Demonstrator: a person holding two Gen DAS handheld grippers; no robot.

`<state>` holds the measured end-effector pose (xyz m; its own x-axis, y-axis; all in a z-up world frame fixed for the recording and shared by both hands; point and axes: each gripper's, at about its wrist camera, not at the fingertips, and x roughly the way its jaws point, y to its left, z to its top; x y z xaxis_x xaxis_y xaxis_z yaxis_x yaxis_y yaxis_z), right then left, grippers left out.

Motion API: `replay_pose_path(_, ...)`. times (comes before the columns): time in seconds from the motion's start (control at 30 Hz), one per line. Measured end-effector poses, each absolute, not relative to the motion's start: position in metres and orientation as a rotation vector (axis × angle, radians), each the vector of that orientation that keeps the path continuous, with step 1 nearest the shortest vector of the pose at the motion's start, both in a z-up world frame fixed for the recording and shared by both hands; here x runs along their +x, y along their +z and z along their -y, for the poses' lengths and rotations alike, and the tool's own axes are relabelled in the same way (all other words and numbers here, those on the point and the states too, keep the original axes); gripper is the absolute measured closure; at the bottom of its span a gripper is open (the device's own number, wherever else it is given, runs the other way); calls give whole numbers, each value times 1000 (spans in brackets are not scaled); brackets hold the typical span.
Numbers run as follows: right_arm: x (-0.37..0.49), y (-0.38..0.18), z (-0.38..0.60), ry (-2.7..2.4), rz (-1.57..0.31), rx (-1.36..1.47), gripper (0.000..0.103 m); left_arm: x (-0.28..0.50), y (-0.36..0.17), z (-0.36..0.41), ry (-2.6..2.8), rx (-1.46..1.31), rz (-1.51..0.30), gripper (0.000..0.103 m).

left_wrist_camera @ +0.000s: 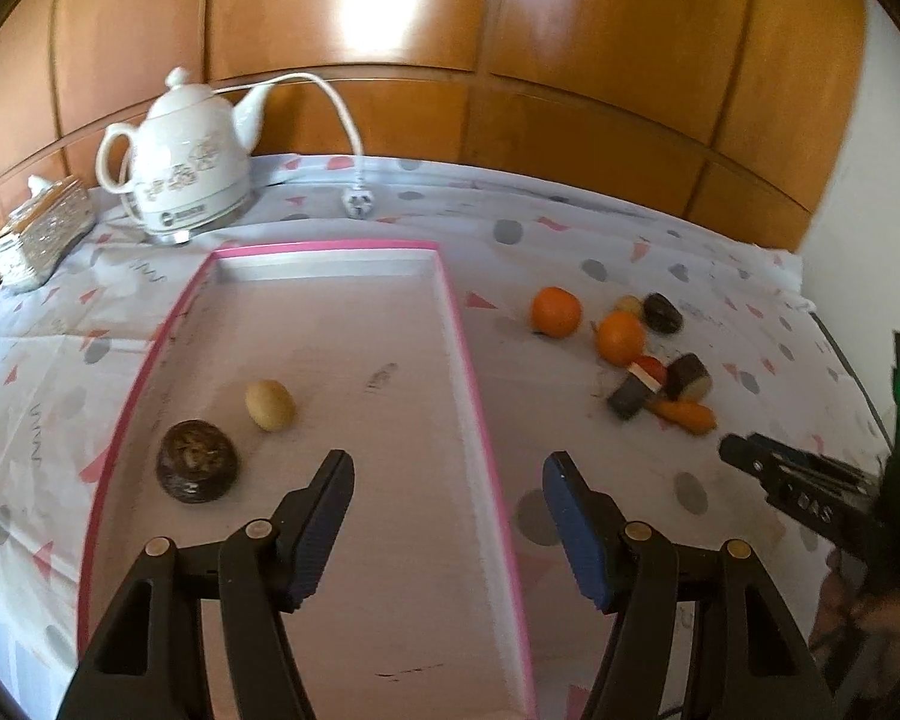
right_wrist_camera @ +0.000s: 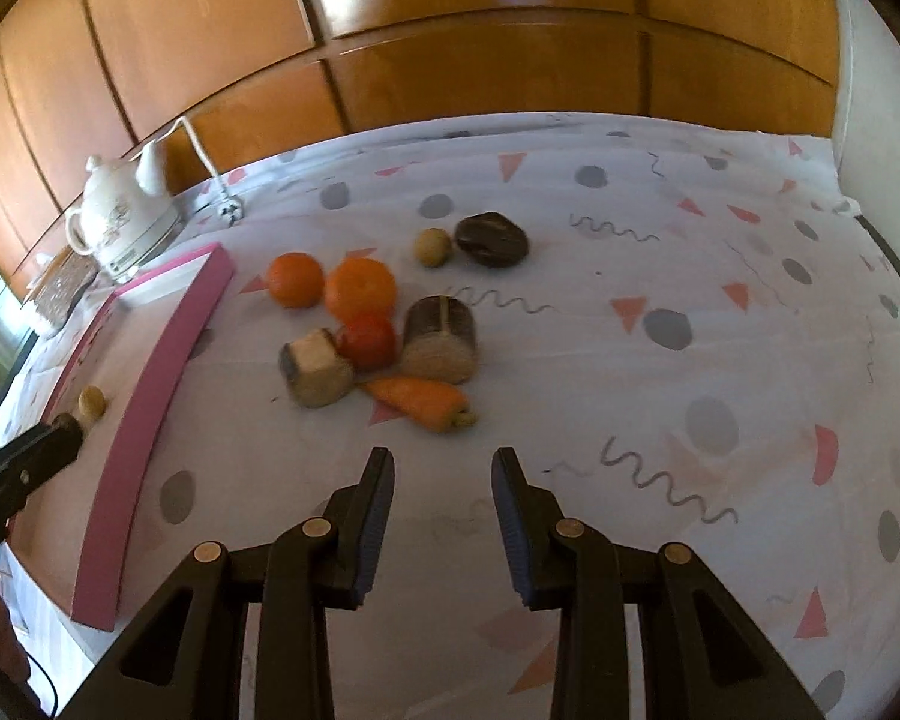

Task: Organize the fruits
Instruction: 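Grasp the bark-edged wooden cube with the left tool while the right tool grasps the carrot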

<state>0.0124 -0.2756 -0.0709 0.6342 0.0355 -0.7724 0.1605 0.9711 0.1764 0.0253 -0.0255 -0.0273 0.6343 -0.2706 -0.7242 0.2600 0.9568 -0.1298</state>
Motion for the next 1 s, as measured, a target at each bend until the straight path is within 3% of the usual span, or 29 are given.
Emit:
replay_pose_path(0.4, 16, -77, 283, -63, -895, 261, 69, 22, -28, 64, -423, 75, -826, 37)
replay_pose_path(0.73, 44, -80, 268, 45, -900, 120, 69, 22, -33, 72, -473, 72, -851, 37)
replay_pose_path(1.0, 54, -83, 268, 107, -918, 14, 61, 22, -36, 78, -505, 80, -861, 37)
